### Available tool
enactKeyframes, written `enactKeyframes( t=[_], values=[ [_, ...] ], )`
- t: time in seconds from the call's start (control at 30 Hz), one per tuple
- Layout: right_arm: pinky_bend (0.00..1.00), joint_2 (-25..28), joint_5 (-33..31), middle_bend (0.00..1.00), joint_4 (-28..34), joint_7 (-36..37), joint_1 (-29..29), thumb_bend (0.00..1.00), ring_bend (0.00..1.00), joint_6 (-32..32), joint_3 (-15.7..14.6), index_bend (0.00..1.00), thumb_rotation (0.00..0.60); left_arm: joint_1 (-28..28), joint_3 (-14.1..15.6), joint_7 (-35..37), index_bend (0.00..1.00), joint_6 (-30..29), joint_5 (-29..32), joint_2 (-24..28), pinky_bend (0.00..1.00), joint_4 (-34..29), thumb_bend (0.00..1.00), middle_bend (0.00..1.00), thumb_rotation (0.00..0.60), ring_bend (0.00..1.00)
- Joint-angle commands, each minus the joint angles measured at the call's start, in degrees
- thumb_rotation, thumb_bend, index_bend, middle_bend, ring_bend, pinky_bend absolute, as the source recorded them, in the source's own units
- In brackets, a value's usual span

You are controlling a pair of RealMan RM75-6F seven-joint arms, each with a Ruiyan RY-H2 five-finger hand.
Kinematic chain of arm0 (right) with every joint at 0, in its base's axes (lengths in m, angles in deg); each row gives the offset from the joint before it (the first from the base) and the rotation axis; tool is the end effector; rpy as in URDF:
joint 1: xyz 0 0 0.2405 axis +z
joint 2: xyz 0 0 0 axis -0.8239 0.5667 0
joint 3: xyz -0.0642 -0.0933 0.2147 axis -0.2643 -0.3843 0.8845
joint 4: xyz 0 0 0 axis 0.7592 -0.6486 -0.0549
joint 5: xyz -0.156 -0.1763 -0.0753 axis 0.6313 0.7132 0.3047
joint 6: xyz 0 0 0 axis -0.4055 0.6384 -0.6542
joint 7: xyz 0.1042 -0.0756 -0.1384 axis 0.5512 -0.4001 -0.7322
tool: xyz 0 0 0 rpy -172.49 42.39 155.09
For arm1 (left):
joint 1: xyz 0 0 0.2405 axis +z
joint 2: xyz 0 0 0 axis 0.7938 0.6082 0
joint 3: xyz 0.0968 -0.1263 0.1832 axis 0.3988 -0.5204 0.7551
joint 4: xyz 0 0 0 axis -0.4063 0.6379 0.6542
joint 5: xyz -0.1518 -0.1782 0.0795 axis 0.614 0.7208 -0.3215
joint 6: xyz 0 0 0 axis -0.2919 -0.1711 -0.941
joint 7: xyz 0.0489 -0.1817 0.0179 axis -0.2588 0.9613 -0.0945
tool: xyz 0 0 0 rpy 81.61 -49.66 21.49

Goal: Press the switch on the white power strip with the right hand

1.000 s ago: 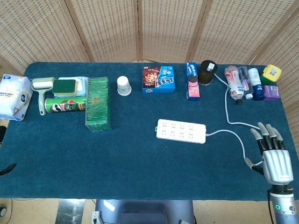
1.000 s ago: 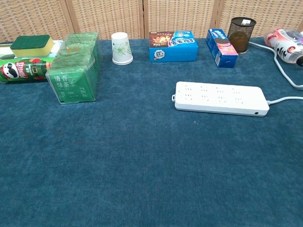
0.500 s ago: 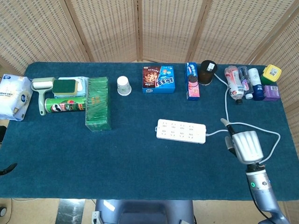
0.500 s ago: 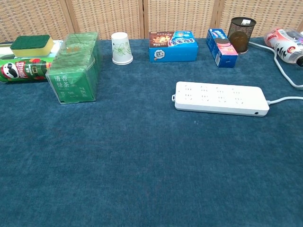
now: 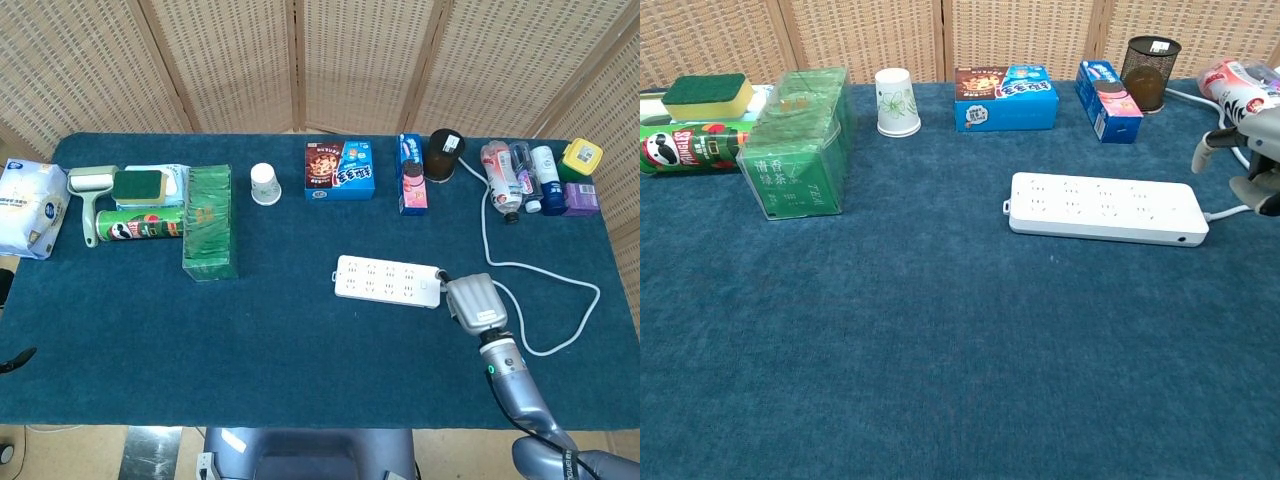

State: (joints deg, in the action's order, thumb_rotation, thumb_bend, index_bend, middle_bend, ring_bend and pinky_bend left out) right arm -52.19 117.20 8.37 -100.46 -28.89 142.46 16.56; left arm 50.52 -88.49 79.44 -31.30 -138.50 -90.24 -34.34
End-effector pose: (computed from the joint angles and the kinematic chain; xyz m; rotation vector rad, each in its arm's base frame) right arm -0.2229 -0.3482 -0.0052 1.7543 -0.6817 0.6354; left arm -0.3058 0.2090 0.1845 -1.3077 -0.9855 -0.9637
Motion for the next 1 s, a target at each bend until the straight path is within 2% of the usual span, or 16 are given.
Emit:
enactKeyframes(
  t=[0.03, 0.53, 1.0],
  values=[
    [1.00, -0.7, -1.0, 0.96, 0.4, -1.4, 0.9, 0.68, 1.00, -0.4, -0.1, 0.29, 0.600, -0.1, 0.0, 0.1, 0.00, 0.2, 0.1, 0.0, 0.00, 0.1, 0.11, 0.00, 0.600, 0.00],
    [1.00, -3.3, -4.8, 0.96, -0.2, -5.8, 3.5, 0.68, 1.00, -0.9, -1.5, 0.30, 0.600, 0.0, 0.1, 0.4, 0.00, 0.0, -0.2, 0.1, 0.00, 0.2, 0.11, 0.00, 0.600, 0.00],
    [1.00, -4.3, -7.2, 0.96, -2.1, -6.6, 4.9, 0.68, 1.00, -1.1, -2.5, 0.32, 0.600, 0.1, 0.1, 0.5, 0.00, 0.0, -0.2, 0.2, 0.00, 0.2, 0.11, 0.00, 0.600, 0.00]
  ],
)
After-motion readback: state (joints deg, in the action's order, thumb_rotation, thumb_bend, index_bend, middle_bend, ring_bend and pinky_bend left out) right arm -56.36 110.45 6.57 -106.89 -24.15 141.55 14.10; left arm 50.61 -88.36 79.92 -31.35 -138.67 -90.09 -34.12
